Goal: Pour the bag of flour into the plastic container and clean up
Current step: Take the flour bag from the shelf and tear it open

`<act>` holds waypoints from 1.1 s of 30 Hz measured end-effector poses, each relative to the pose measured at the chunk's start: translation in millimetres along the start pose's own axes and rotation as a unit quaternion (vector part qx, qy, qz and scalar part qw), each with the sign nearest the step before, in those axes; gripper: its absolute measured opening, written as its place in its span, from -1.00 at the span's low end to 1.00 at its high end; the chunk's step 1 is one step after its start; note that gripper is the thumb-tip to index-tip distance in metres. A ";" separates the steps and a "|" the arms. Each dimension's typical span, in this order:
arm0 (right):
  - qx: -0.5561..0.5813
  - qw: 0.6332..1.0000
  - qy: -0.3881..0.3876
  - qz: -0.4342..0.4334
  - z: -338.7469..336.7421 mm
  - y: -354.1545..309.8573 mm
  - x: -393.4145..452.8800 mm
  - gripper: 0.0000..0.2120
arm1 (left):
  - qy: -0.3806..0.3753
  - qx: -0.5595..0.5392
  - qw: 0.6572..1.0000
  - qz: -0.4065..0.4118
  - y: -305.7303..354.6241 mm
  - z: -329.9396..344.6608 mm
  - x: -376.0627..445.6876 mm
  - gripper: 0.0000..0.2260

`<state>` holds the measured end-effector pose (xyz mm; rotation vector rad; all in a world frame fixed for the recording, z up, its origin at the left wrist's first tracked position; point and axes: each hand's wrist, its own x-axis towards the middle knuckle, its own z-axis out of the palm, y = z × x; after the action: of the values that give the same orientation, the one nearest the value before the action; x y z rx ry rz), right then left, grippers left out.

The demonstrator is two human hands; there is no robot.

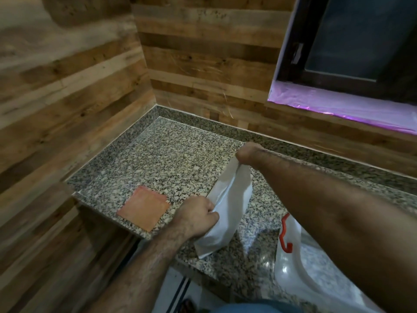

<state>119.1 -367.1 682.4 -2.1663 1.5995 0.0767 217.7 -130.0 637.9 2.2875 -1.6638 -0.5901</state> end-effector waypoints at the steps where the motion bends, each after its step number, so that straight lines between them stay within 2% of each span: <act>1: -0.017 1.000 -0.001 -0.011 -2.9 -2.1 -5.4 -0.72 | 0.001 0.003 1.000 0.004 1.6 -1.7 -0.7 -0.65; 4: -0.026 0.999 -0.006 -0.031 -11.4 -5.5 -18.4 -0.70 | 0.009 0.004 0.999 0.036 2.3 -2.7 -5.6 -0.64; 6: -0.017 0.999 0.016 -0.041 -18.3 -7.9 -29.2 -0.68 | 0.017 0.023 0.998 0.058 5.8 -0.2 -14.8 -0.62; 10: -0.035 0.991 0.060 -0.114 -45.6 -17.5 -51.4 -0.58 | 0.052 0.041 0.993 0.094 23.0 1.7 -37.9 -0.58; 13: 0.016 0.981 0.119 -0.153 -80.0 -27.5 -84.2 -0.57 | 0.094 0.058 0.986 0.126 39.2 -10.9 -53.4 -0.57; 18: 0.068 0.950 0.200 -0.229 -158.5 -44.5 -136.3 -0.46 | 0.211 -0.052 0.962 0.168 69.6 -55.7 -75.2 -0.56; 22: 0.150 0.923 0.214 -0.281 -235.8 -48.1 -177.1 -0.52 | 0.240 -0.214 0.924 0.205 107.8 -109.1 -88.8 -0.48; 24: 0.160 0.912 0.237 -0.294 -269.1 -43.8 -190.5 -0.52 | 0.279 -0.297 0.894 0.188 124.0 -133.0 -86.3 -0.41; 27: 0.164 0.893 0.283 -0.310 -310.3 -34.0 -208.7 -0.54 | 0.379 -0.395 0.830 0.105 140.7 -163.9 -61.9 -0.53; 29: 0.178 0.882 0.280 -0.333 -328.5 -26.0 -219.9 -0.55 | 0.411 -0.401 0.816 0.073 149.9 -182.8 -39.0 -0.62; 33: 0.137 0.862 0.311 -0.376 -341.4 -13.9 -238.4 -0.54 | 0.415 -0.434 0.798 0.052 169.9 -216.3 3.1 -0.69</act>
<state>-19.2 -280.2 1065.7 -2.5343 0.8045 -1.1128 174.7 -193.9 901.9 1.4019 -0.7992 -0.1727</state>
